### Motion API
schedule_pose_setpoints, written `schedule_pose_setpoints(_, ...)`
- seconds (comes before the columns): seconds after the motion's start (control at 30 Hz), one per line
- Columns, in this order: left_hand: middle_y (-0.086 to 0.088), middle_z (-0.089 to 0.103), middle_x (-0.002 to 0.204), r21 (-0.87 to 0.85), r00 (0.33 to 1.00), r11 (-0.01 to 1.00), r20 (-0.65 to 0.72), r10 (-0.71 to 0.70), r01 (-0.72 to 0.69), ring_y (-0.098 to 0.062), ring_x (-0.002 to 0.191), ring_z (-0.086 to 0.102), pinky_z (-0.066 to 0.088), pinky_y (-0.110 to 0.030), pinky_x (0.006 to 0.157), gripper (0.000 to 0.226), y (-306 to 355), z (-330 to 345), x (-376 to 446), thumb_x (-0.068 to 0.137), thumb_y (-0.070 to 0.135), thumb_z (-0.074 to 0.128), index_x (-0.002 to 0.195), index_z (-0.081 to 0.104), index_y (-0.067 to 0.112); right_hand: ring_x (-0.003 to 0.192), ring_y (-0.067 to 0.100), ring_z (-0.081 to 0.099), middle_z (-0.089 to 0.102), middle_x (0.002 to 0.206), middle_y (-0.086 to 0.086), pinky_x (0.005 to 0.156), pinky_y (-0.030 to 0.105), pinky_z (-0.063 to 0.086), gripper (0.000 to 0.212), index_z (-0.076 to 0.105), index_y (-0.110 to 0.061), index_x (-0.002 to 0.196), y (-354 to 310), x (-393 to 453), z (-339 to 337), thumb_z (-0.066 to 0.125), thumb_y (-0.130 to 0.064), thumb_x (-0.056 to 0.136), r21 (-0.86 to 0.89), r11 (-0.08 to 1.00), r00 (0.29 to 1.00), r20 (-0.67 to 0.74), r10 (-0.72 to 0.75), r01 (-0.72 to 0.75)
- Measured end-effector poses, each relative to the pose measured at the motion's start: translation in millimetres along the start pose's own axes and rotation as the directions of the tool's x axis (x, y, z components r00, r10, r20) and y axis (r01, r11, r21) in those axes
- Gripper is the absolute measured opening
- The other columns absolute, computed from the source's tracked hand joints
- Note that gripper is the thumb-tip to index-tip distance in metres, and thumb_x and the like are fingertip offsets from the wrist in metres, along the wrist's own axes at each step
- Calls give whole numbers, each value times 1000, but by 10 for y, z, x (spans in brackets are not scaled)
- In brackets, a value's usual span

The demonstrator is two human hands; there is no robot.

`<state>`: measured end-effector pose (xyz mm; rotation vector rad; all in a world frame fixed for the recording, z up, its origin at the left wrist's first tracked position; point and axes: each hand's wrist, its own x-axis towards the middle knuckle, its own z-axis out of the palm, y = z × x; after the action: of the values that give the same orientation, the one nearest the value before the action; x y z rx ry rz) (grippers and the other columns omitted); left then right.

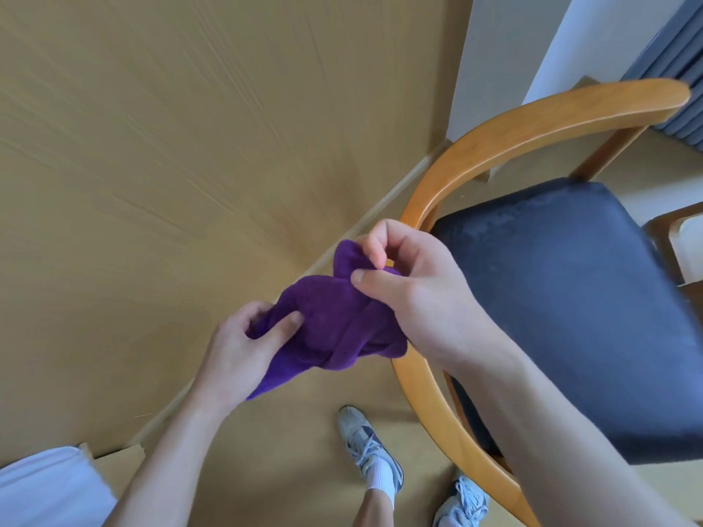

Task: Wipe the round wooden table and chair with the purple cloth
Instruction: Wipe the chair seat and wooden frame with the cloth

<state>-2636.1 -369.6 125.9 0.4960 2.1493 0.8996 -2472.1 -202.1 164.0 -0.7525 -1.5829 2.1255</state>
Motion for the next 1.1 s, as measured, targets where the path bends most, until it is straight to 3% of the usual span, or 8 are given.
schedule_pose_setpoints(0.07,-1,69,111,-33,993,998,108,49,-45,-12,102,64,48,-23,85,43,34,-82,-25,70,59,70,101,72,30,66,31,53,58,78,13,55,42,44,22,56,-19,80,-14,-37,-14,56,2,85,52,999,998,-58,-3,6)
schedule_pose_setpoints(0.17,7,54,142,-52,986,995,140,94,-88,3,134,44,37,-10,100,57,224,-1,9,72,30,62,129,61,31,63,10,53,63,78,-11,54,26,42,39,57,-21,83,109,-112,-269,43,15,86,-386,922,977,-205,-55,-29)
schedule_pose_setpoints(0.33,18,43,156,24,815,900,435,382,-435,10,144,31,27,-20,120,84,812,436,149,67,-8,42,141,56,30,71,10,66,66,72,-7,54,21,49,39,58,-21,78,151,-183,-110,43,15,82,-592,799,993,25,-113,106)
schedule_pose_setpoints(0.47,14,62,92,125,728,860,600,332,-495,-7,95,56,47,-34,92,34,997,452,275,81,-5,59,85,64,29,91,20,70,71,88,-1,76,40,60,35,60,-18,83,110,-202,-297,52,16,85,-381,913,953,-192,-235,148)
schedule_pose_setpoints(0.67,9,55,64,384,808,719,387,444,-579,-8,59,45,37,-25,54,25,1156,81,294,81,5,70,76,52,22,91,2,64,66,98,-19,75,24,54,19,61,-26,116,210,-261,-158,57,-38,102,-555,817,961,-276,-4,-156)
schedule_pose_setpoints(0.77,6,60,72,457,807,665,337,485,-591,-12,63,51,41,-27,54,28,1324,-99,257,74,-1,59,80,51,24,59,12,59,66,67,-2,59,35,50,47,62,-16,87,159,-259,47,50,-59,100,-454,869,980,-113,165,-199)
schedule_pose_setpoints(0.9,10,57,76,463,801,653,339,493,-599,-9,65,51,46,-30,54,33,1449,-119,247,66,-5,52,79,52,26,64,23,67,71,76,4,61,40,60,25,62,-21,88,60,-301,108,78,-40,88,-353,911,964,76,256,-214)
schedule_pose_setpoints(1.1,1,52,80,410,692,569,277,667,-713,-22,84,44,37,-30,74,27,1367,172,332,56,6,42,78,54,16,68,27,67,67,85,18,63,35,58,13,70,-9,95,32,-466,-89,71,-6,82,391,788,870,340,357,-476)
